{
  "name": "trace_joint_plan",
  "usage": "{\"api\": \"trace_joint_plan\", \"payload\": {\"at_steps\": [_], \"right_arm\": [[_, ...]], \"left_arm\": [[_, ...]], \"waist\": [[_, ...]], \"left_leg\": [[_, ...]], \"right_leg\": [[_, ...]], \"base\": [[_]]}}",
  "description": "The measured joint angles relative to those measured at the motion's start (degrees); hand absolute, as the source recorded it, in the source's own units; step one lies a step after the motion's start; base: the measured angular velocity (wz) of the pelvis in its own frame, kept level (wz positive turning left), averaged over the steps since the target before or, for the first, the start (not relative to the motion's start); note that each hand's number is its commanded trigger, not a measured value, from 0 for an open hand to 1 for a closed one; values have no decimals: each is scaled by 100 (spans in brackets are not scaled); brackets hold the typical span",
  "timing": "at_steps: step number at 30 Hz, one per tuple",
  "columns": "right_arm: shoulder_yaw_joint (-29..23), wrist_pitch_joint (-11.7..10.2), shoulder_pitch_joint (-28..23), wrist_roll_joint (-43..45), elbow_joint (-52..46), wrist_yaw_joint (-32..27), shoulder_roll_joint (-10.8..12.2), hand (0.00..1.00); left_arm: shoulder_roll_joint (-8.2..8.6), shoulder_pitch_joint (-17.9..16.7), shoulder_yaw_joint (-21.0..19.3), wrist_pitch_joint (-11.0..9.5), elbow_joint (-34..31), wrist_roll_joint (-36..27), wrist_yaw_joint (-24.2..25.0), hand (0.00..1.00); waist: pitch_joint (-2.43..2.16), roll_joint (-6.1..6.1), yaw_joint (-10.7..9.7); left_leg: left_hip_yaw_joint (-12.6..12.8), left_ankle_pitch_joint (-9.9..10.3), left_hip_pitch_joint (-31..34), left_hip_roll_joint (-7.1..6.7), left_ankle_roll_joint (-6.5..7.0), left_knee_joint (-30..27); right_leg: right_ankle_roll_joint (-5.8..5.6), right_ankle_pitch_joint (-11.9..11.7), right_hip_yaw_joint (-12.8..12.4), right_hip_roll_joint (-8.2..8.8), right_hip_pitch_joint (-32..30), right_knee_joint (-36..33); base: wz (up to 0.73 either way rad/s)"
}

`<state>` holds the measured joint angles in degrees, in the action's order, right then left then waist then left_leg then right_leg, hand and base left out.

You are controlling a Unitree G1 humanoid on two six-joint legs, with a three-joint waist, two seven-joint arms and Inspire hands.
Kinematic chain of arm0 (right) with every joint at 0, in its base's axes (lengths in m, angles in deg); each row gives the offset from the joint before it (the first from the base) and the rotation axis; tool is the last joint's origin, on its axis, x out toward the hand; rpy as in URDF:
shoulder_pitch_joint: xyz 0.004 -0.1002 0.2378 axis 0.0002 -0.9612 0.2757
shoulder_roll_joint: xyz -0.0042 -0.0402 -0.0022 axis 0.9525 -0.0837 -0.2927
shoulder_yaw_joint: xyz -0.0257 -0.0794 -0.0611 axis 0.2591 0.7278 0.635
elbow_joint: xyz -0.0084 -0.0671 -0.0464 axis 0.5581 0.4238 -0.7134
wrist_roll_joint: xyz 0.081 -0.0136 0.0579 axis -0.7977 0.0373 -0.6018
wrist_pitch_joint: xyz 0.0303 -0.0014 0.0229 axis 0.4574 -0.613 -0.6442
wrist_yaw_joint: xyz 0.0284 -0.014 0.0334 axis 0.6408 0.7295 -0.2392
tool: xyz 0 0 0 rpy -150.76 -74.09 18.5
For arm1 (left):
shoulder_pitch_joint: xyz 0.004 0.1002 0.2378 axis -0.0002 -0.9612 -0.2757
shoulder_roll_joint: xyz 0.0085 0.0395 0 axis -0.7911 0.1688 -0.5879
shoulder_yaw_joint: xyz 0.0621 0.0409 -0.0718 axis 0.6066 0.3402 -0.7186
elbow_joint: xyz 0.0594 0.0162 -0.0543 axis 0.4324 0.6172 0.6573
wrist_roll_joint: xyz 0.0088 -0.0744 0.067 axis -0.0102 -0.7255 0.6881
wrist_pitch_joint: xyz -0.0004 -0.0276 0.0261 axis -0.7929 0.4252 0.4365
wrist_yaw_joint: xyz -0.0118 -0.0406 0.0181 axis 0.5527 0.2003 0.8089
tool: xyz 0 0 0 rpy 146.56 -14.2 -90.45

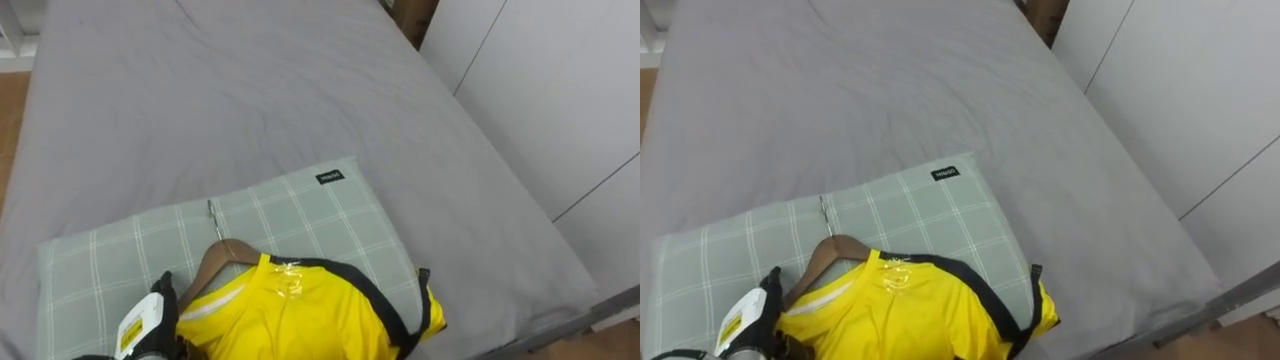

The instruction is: Hang clothes

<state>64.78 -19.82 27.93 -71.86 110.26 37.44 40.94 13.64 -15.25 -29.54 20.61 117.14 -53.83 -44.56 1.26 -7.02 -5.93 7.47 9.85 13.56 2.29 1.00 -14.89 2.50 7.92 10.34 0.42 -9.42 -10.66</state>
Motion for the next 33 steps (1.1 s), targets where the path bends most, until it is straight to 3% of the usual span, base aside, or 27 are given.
{"api": "trace_joint_plan", "payload": {"at_steps": [13, 14, 15, 16, 22, 27, 33], "right_arm": [[302, -3, 149, -51, 0, 12, -4, 0], [327, -3, 155, -61, -1, 11, -4, 0], [349, 0, 167, -78, 1, 12, -3, 0], [353, 0, 170, -79, 1, 12, -3, 0], [357, 1, 175, -108, 4, 14, -4, 0], [360, 1, 208, -239, 17, 13, -4, 0], [360, 1, 209, -239, 20, 16, -3, 0]], "left_arm": [[-1, 97, 5, -192, 191, -352, -72, 0], [-3, 103, 8, -207, 217, -352, -78, 45], [-5, 102, 14, -207, 218, -352, -82, 84], [-5, 102, 14, -207, 219, -352, -82, 100], [-50, 110, 15, -209, 220, -358, -129, 100], [-307, 200, 170, -198, 218, -336, -163, 100], [-361, 209, 175, -158, 225, -340, -269, 100]], "waist": [[46, 32, 6], [49, 26, 11], [53, 20, 11], [54, 17, 12], [63, 2, 9], [65, 5, -6], [65, 4, -10]], "left_leg": [[27, -79, 93, 0, -29, -51], [30, -79, 90, 0, -29, -52], [28, -79, 86, -1, -28, -52], [29, -80, 84, -1, -27, -54], [37, -81, 82, -4, -25, -63], [36, -81, 84, -8, -25, -55], [36, -81, 79, -10, -25, -41]], "right_leg": [[15, -9, -11, 2, -99, -19], [15, -9, -19, 3, -100, -20], [16, -9, -45, 1, -100, -19], [16, -9, -57, 0, -100, -19], [16, -8, -80, 0, -100, -11], [16, -8, -76, 2, -98, 4], [16, -8, -77, 5, -99, 5]], "base": [[0], [0], [-3], [-5], [-1], [0], [0]]}}
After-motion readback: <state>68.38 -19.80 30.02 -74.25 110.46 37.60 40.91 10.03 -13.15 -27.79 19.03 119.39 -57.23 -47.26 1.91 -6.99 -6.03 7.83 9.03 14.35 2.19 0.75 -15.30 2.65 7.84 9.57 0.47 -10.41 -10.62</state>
